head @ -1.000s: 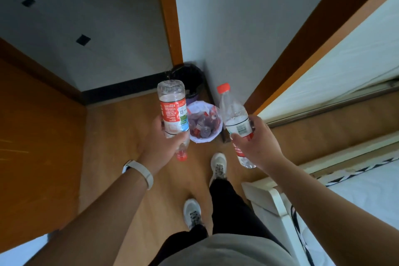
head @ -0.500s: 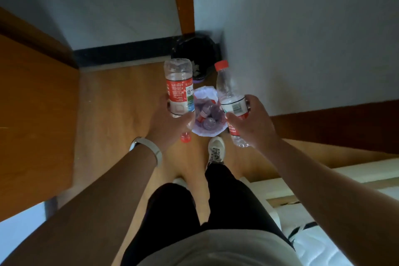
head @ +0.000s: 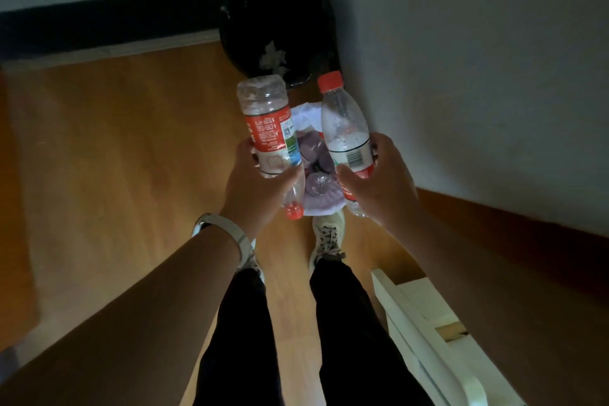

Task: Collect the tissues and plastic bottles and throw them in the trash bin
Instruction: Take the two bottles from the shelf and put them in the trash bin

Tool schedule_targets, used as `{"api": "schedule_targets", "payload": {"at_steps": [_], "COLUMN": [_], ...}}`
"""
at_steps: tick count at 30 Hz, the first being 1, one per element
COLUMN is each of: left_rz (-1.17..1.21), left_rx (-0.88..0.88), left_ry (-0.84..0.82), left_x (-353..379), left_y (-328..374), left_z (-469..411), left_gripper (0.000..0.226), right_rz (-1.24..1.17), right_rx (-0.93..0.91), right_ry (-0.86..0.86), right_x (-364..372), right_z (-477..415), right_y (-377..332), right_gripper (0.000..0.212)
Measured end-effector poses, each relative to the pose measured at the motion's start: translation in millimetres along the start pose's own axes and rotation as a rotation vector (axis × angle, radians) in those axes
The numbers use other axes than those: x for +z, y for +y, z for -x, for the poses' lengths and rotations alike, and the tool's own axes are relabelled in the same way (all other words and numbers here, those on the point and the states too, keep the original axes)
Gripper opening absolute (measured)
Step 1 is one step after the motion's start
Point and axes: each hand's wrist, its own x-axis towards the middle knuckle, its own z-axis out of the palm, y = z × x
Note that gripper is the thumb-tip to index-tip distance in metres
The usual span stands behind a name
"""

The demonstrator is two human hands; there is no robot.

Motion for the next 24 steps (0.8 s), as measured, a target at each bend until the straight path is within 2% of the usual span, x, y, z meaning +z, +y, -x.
{"api": "schedule_targets", "payload": {"at_steps": [3, 9, 13, 19, 22, 24], "left_rz": [-0.04, -0.092, -0.169, -0.261, -0.324, -0.367], "left_rx": [0.006, 0.124, 0.214, 0.148, 0.088, 0.076], "left_ry": [-0.029, -0.075, -0.072, -0.109, -0.12, -0.13], "left_x": [18, 54, 71, 81, 73, 62], "left_y": [-40, -98, -127, -142, -127, -113], "left_z": [-44, -116, -142, -133, -115, -101], "left_gripper": [0.067, 0.067, 0.064, 0.059, 0.05, 0.055], "right_rz": [0.027, 0.007, 0.004, 0.024, 0.055, 0.094], "right_rx": [0.002, 0.016, 0.03, 0.032, 0.043, 0.022], "right_ry": [0.016, 0.101, 0.083, 0.049, 0.026, 0.01], "right_x": [37, 99, 124, 130, 117, 105], "right_z": [-31, -84, -103, -99, -83, -71], "right_y": [32, 83, 113, 128, 116, 103], "right_gripper": [0.067, 0.066, 0.067, 0.059, 0.052, 0.049]}}
